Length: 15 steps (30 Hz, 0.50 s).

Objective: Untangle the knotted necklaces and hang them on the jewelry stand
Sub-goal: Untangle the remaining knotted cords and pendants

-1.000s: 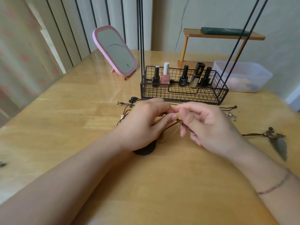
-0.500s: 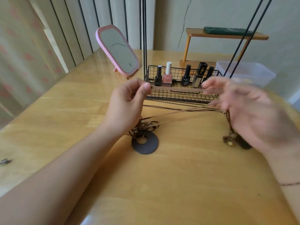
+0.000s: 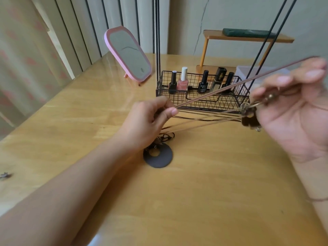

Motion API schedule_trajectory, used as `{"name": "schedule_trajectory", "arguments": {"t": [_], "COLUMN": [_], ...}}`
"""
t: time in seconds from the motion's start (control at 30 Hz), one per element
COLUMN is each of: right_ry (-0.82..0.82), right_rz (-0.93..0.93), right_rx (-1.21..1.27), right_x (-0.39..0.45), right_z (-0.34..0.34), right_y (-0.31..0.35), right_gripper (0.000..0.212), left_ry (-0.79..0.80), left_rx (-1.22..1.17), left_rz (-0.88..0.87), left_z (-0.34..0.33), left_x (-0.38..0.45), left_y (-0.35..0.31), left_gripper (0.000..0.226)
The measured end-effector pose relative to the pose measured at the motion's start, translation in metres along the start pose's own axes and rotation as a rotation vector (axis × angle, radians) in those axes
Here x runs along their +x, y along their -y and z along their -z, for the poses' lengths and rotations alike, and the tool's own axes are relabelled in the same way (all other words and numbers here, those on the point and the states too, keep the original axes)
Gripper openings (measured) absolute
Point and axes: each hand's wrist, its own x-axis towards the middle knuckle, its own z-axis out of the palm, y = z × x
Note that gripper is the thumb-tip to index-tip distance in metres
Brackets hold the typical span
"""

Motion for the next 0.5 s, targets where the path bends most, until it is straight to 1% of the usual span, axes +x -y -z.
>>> {"name": "schedule_trajectory", "arguments": {"t": [0.03, 0.07, 0.1, 0.13, 0.2, 0.23, 0.33, 0.4, 0.47, 0.5], "right_ry": [-0.021, 0.004, 0.104, 0.164, 0.056, 0.033, 0.020, 0.029, -0.010, -0.047], "right_rz": [0.009, -0.032, -0.058, -0.037, -0.045, -0.075, -0.141, -0.138, -0.089, -0.077], "right_rx": [-0.085, -0.117, -0.065, -0.055, 0.047, 0.093, 0.186, 0.253, 0.184, 0.084], "right_x": [-0.011, 0.002, 0.002, -0.001, 0.007, 0.004, -0.004, -0.005, -0.007, -0.009], "right_z": [-0.012, -0.017, -0.010, -0.009, -0.012, -0.013, -0.004, -0.006, -0.013, -0.016], "right_y": [-0.020, -0.015, -0.024, -0.027, -0.029, -0.030, -0.044, -0.044, -0.047, -0.050], "right_gripper": [0.021, 0.019, 0.019, 0.020, 0.023, 0.024, 0.035, 0.033, 0.031, 0.032], "left_ry": [0.041, 0.082, 0.116, 0.137, 0.144, 0.145, 0.197, 0.242, 0.257, 0.267], "left_rx": [0.014, 0.044, 0.083, 0.114, 0.096, 0.054, -0.007, 0.018, 0.050, 0.053], "left_rz": [-0.014, -0.032, -0.057, -0.082, -0.101, -0.109, -0.175, -0.210, -0.227, -0.235], "left_z": [-0.001, -0.002, -0.002, -0.002, -0.002, -0.002, -0.006, -0.008, -0.007, -0.007], "left_x": [0.000, -0.001, -0.001, -0.001, -0.002, -0.002, -0.002, -0.002, -0.002, -0.002], "left_y": [0.001, 0.002, 0.003, 0.004, 0.003, 0.002, -0.001, -0.003, -0.004, -0.005], "left_gripper": [0.025, 0.031, 0.035, 0.038, 0.039, 0.037, 0.033, 0.030, 0.027, 0.024]}}
